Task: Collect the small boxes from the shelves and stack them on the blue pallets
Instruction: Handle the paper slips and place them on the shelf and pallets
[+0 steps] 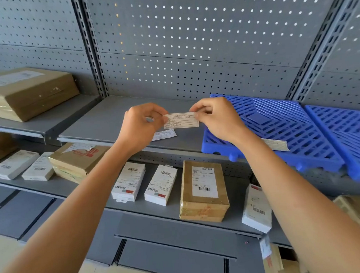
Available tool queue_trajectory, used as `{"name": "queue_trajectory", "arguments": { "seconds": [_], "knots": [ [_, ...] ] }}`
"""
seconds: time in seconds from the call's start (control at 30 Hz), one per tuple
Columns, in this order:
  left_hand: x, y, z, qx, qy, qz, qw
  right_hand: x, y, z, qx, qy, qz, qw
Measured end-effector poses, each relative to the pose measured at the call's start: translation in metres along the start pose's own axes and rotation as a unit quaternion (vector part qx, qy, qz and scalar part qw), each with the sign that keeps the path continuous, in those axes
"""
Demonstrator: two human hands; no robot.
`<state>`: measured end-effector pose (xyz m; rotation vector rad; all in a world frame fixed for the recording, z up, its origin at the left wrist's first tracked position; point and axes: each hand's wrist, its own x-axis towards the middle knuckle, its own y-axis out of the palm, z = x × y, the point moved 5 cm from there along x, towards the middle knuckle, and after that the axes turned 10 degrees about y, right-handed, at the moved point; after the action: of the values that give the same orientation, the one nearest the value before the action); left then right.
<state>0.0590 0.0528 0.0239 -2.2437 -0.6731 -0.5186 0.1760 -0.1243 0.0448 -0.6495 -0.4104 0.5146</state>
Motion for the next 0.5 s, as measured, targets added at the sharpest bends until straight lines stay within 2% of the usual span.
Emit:
{"name": "queue_trajectory", "arguments": {
  "seconds": [0.23,0.5],
  "knots": [
    [0.022,0.047,-0.047,-0.063,0.033,0.032,0.997,-0.033,-0.066,-0.027,0.0,0.046,-0.064,0.997],
    [0.031,0.124,-0.134,-0.099,0.113,0.085,0.985,-0.088,-0.157,-0.08,0.013,0.096,-0.136,0.986]
  ]
}}
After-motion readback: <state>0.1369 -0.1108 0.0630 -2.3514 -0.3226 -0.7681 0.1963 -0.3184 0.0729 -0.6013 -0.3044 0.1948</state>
